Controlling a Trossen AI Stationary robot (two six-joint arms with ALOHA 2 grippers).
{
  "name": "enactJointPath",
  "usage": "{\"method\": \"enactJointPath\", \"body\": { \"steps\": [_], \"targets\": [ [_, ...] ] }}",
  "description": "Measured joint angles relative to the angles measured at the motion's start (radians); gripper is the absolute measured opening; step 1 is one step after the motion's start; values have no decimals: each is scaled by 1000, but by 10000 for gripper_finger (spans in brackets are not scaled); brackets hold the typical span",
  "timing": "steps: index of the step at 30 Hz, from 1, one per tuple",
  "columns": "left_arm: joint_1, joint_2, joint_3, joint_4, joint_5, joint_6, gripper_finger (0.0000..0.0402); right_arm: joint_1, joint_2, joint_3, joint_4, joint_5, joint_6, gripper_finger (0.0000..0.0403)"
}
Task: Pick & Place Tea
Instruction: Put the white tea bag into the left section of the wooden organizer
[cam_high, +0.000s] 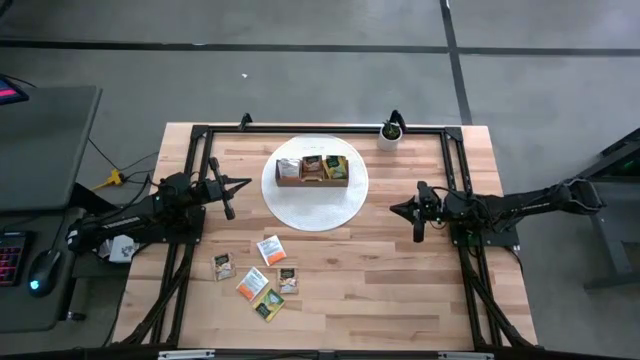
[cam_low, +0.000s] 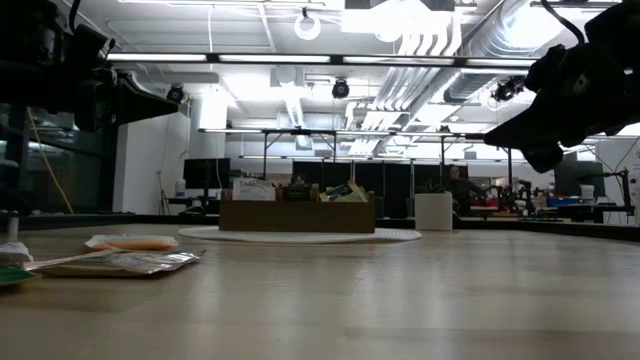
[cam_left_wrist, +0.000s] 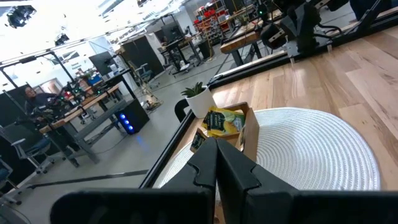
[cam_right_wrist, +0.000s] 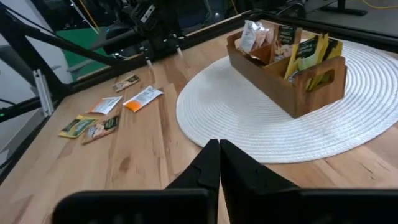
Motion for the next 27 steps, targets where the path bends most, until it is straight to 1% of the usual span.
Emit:
{"method": "enactJointPath", "body": {
  "steps": [19,27],
  "targets": [
    [0,0,0,0,0,0,1,0,1,0,0,1,0,9],
    [0,0,0,0,0,0,1,0,1,0,0,1,0,3]
  ]
}}
